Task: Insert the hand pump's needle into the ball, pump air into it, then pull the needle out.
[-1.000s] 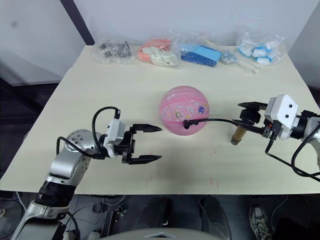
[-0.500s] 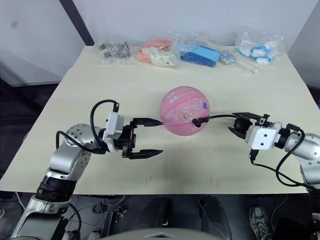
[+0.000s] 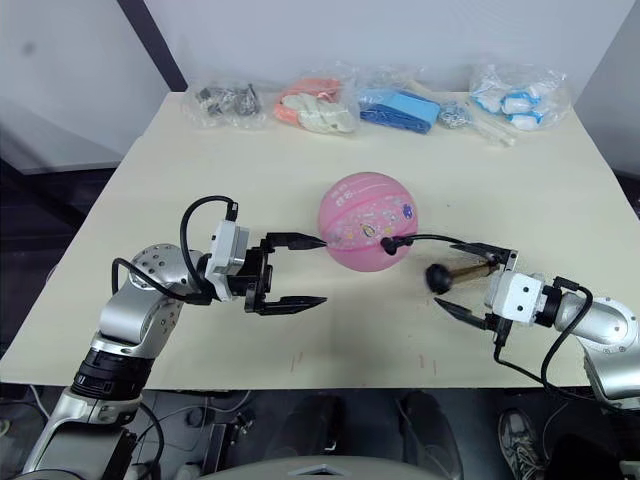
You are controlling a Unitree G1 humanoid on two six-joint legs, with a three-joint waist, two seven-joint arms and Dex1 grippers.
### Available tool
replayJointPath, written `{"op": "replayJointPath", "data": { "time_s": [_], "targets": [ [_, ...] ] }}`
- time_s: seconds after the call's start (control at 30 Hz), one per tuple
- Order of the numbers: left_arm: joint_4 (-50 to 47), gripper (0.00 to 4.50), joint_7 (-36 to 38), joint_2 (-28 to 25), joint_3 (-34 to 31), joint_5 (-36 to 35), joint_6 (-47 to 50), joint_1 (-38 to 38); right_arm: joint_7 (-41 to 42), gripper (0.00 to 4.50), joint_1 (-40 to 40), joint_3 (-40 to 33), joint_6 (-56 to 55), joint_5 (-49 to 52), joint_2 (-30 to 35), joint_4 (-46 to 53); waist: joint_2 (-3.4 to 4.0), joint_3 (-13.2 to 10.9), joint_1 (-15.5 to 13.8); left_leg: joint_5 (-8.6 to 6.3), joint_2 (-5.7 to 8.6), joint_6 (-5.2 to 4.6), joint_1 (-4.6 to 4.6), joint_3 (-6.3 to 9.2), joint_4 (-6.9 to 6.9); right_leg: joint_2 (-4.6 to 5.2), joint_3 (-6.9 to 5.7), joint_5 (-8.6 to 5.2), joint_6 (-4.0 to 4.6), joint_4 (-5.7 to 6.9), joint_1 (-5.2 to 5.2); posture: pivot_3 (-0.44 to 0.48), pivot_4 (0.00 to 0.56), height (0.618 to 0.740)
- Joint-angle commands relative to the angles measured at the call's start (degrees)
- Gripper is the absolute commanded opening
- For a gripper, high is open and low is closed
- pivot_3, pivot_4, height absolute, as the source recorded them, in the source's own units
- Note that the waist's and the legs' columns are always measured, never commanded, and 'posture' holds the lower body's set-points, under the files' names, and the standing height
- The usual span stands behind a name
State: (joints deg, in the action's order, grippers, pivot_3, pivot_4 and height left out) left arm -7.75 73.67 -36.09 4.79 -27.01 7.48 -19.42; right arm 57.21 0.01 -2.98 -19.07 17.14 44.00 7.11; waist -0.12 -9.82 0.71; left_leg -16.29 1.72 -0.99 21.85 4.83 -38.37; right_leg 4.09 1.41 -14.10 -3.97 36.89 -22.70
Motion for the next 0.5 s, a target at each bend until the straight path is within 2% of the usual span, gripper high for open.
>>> {"op": "replayJointPath", "data": {
  "time_s": [0.03,0.3,0.5],
  "targets": [
    [-0.11,4.5,0.59,-0.34,-0.84,-0.14,-0.98,-1.09,0.6,4.42,0.7,-1.83,3.08,4.71,-0.06,3.68,0.0,0.0,-0.02,-0.05,0.0,-0.08,0.0,0.01,0.0,0.0,-0.01,0.0,0.0,0.01,0.0,0.0,0.15,0.736],
    [1.49,4.5,1.36,-0.72,-1.89,-0.6,-1.43,-2.41,-0.33,4.42,3.49,-4.99,8.41,11.23,-1.55,7.92,0.0,0.0,-0.04,-0.03,0.01,-0.06,0.0,0.02,-0.01,-0.01,-0.03,0.0,0.0,0.05,-0.01,0.0,0.15,0.736],
    [2.92,4.5,-1.35,0.33,-4.41,-2.81,1.3,-5.34,-1.09,4.42,9.99,-10.17,11.34,17.46,-3.81,12.57,-0.01,0.0,-0.2,-0.02,0.0,-0.03,0.01,0.09,-0.02,-0.01,-0.1,0.0,0.0,0.06,0.0,0.0,0.15,0.736]
  ]
}}
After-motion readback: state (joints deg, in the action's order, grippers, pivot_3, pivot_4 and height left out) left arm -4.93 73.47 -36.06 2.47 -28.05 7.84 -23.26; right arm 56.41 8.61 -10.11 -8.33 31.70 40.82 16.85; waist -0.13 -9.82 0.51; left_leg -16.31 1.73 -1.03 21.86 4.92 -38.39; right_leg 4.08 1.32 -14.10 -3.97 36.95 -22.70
